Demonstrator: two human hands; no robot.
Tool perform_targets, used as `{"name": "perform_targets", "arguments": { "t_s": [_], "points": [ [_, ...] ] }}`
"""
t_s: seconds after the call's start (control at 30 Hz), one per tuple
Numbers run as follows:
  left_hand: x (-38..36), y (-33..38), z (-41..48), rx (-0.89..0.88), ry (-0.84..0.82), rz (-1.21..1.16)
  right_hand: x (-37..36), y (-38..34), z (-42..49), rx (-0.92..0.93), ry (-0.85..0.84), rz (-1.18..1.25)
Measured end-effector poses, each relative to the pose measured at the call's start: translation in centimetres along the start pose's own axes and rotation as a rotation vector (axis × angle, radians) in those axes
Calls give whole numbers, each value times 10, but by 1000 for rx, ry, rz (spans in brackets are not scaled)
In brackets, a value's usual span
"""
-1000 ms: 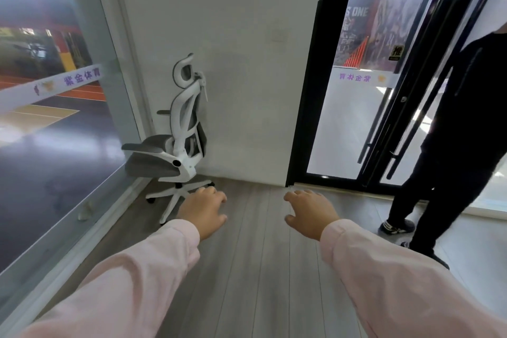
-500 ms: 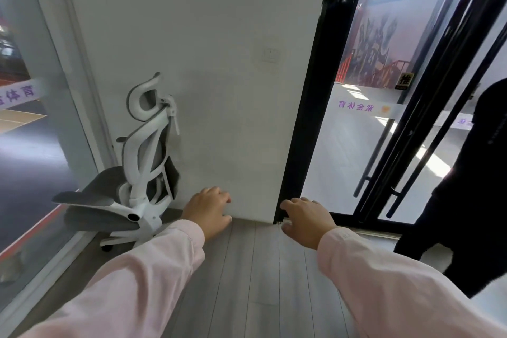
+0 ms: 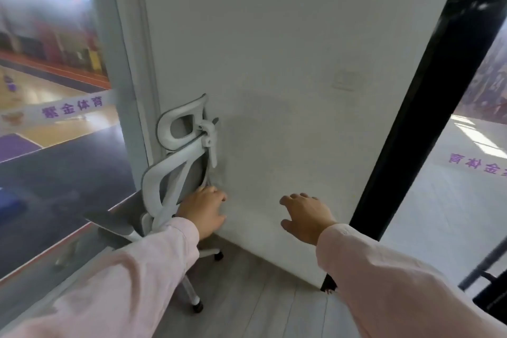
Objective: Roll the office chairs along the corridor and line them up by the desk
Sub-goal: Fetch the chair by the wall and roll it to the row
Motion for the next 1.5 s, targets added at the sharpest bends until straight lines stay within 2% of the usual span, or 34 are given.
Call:
{"name": "perform_targets", "arguments": {
  "t_s": [0.37, 0.57, 0.73, 1.1, 1.33, 1.5],
  "points": [
    [16, -96, 90, 298, 69, 54, 14, -31, 189, 326, 31, -6],
    [25, -148, 144, 396, 162, 39, 16, -61, 280, 443, 49, -15],
    [33, -174, 192, 431, 177, 61, 30, -75, 345, 524, 76, -20],
    [14, -205, 241, 600, 105, 128, 13, -82, 456, 667, 85, 35],
    [-18, -197, 250, 839, 50, 129, -11, -73, 507, 827, -77, 133],
    [-35, -186, 255, 1006, 93, 110, -22, -69, 527, 971, -127, 162]
  ]
}}
Point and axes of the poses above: each hand's wrist, its own z-axis towards the middle knuckle, its own x-axis out of the back of the hand, y = z × x, the point moved 8 cm from there along z, towards the middle knuckle
